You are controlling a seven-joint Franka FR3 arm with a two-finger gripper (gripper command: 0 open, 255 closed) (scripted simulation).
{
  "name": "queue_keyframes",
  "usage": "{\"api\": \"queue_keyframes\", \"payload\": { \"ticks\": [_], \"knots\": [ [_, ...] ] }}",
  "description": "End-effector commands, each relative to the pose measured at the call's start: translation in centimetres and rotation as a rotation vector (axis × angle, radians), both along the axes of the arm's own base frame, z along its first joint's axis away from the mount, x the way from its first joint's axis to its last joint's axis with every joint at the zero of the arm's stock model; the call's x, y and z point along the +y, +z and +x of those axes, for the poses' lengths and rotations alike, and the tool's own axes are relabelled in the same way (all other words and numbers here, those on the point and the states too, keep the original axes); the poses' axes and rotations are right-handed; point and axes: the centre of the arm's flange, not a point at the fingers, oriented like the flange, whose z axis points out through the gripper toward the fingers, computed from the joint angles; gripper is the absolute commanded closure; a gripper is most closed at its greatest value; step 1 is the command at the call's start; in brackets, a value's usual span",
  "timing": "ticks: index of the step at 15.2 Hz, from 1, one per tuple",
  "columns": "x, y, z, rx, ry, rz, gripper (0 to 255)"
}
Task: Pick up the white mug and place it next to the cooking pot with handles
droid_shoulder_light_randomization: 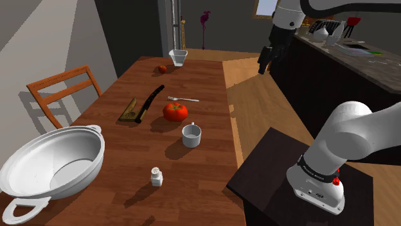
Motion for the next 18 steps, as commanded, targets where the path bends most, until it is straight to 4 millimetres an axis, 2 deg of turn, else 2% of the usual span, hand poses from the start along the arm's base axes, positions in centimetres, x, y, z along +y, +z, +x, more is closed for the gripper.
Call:
{"api": "queue_keyframes", "payload": {
  "ticks": [1,18],
  "knots": [
    [0.0,0.0,0.0,0.000,0.000,0.000,0],
    [11.2,-15.5,12.8,0.080,-0.012,0.007,0]
  ]
}}
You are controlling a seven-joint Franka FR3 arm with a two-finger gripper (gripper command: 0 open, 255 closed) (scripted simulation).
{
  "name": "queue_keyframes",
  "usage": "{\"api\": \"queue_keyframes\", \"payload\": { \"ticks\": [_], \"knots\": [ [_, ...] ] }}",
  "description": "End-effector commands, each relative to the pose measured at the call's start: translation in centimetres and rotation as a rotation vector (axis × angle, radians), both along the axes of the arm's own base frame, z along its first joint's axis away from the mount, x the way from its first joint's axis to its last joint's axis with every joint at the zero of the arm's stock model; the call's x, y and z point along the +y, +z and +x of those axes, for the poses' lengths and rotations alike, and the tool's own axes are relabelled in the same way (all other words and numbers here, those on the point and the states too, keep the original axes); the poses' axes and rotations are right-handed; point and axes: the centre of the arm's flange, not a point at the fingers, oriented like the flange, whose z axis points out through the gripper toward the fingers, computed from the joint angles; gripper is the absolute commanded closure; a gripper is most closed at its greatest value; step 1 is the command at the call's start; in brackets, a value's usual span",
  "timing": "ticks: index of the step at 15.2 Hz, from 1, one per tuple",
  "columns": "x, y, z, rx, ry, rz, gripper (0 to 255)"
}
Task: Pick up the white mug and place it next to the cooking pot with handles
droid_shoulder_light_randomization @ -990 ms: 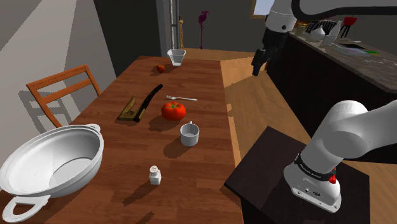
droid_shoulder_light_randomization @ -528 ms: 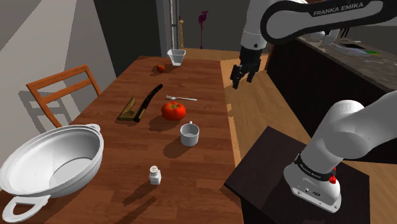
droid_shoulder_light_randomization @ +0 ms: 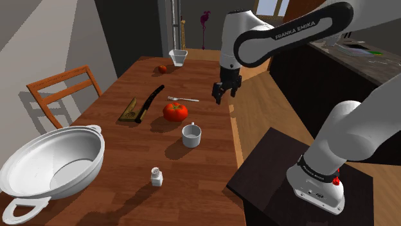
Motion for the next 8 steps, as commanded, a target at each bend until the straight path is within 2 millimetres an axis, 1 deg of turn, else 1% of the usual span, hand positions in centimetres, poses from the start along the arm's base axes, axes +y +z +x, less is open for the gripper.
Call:
{"api": "queue_keyframes", "payload": {
  "ticks": [1,8],
  "knots": [
    [1.4,-2.1,1.5,0.008,-0.002,0.002,0],
    [6.0,-8.8,6.4,0.041,-0.007,0.005,0]
  ]
}}
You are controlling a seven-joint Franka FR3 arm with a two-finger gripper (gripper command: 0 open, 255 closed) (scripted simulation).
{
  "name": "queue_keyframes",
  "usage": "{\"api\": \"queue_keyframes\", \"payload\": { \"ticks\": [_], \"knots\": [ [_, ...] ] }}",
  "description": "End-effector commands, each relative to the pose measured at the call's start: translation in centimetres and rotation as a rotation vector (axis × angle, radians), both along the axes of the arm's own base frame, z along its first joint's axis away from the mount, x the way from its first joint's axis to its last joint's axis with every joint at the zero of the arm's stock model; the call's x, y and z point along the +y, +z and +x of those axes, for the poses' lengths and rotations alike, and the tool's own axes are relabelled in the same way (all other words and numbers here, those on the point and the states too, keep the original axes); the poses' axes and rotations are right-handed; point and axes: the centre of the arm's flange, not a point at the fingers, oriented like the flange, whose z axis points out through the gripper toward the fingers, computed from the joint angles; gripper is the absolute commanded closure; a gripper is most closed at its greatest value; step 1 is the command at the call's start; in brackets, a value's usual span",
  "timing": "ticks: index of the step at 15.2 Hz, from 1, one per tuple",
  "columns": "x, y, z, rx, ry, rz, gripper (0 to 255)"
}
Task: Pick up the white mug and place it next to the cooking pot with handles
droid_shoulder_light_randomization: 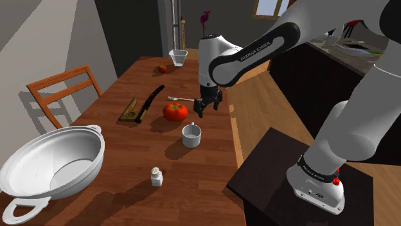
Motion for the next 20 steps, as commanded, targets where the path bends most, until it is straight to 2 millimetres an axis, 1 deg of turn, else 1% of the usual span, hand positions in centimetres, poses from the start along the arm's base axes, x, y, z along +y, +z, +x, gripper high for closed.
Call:
{"api": "queue_keyframes", "payload": {
  "ticks": [1,12,13,19,20],
  "knots": [
    [1.6,-2.0,1.4,0.010,-0.002,0.002,0],
    [8.8,-12.8,8.7,0.061,-0.010,0.006,0],
    [8.8,-12.9,8.7,0.062,-0.010,0.006,0],
    [8.7,-16.0,8.4,0.062,-0.010,0.006,0],
    [8.7,-16.8,8.3,0.062,-0.010,0.006,0]
  ]
}}
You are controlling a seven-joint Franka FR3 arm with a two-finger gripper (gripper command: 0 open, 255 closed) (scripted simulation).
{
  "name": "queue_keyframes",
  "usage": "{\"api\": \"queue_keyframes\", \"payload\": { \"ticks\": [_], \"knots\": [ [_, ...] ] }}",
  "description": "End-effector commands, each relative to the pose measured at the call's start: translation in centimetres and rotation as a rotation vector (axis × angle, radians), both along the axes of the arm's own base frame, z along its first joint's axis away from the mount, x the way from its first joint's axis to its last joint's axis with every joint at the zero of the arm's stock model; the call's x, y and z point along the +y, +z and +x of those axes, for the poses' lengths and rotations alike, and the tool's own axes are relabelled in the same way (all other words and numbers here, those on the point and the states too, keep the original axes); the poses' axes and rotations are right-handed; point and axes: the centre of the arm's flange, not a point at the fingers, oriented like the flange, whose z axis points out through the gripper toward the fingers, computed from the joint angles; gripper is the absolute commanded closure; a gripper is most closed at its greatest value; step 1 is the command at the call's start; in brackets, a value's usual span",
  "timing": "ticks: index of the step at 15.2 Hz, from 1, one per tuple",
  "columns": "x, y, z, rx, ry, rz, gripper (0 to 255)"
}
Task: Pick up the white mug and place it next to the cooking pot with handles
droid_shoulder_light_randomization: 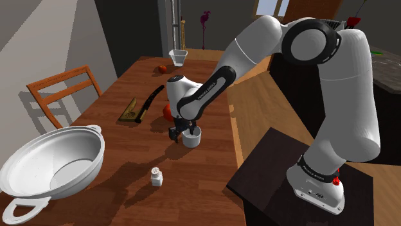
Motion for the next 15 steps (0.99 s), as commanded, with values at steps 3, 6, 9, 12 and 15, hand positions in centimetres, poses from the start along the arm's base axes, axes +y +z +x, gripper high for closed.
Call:
{"api": "queue_keyframes", "payload": {
  "ticks": [3,6,9,12,15],
  "knots": [
    [0.04,-0.68,-0.13,0.000,0.000,0.000,0],
    [0.04,-0.68,-0.13,0.000,0.000,0.000,0],
    [0.04,-0.67,-0.13,0.000,0.000,0.000,255],
    [0.04,-0.67,-0.13,0.000,0.000,0.000,255],
    [0.04,-0.67,-0.14,0.000,0.000,0.000,255]
  ]
}}
